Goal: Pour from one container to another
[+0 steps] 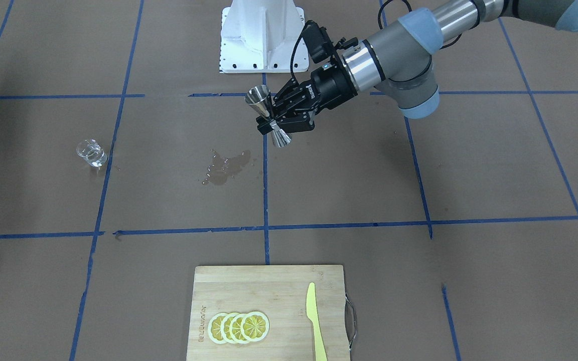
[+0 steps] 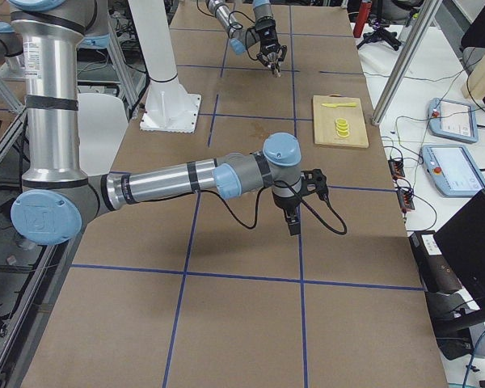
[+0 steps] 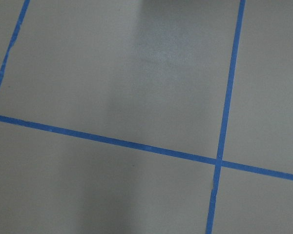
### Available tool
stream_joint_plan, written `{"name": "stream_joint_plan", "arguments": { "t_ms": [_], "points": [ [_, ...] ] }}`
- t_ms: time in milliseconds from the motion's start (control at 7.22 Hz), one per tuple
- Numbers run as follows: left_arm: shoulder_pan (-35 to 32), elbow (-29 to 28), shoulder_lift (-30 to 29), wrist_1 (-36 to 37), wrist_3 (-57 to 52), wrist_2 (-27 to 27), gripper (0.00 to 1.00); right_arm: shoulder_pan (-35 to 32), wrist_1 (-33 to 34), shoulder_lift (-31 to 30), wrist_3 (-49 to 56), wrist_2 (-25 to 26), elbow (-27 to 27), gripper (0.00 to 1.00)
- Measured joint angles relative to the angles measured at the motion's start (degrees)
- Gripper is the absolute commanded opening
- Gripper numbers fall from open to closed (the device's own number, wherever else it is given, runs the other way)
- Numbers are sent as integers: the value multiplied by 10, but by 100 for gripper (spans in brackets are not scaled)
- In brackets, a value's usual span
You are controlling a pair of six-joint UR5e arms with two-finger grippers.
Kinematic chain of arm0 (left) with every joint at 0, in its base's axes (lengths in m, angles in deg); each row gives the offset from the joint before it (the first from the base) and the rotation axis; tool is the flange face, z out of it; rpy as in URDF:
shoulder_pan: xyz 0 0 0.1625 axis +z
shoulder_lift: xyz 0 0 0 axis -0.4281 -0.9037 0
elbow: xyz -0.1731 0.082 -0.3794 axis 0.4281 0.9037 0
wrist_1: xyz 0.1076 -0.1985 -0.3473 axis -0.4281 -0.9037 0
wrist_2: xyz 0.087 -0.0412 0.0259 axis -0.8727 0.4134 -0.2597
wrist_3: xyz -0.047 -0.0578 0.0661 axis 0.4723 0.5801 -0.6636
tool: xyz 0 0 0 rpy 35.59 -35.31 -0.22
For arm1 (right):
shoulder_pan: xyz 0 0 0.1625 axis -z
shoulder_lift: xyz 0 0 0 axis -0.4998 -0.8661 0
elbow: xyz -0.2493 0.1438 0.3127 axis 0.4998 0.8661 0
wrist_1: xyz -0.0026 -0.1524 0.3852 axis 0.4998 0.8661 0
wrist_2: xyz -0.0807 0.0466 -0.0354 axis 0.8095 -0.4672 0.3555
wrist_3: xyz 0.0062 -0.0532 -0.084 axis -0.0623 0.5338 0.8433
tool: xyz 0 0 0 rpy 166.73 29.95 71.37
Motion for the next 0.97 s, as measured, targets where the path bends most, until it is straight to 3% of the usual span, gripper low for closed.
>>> {"name": "stream_joint_plan", "arguments": {
  "t_ms": [554,970],
  "points": [
    [6,-19,-18,1,141,44,0,6,-39,-1,-101,-13,-7,100],
    [14,-17,-15,-8,159,43,0,79,-195,-40,-297,-7,-28,100]
  ]
}}
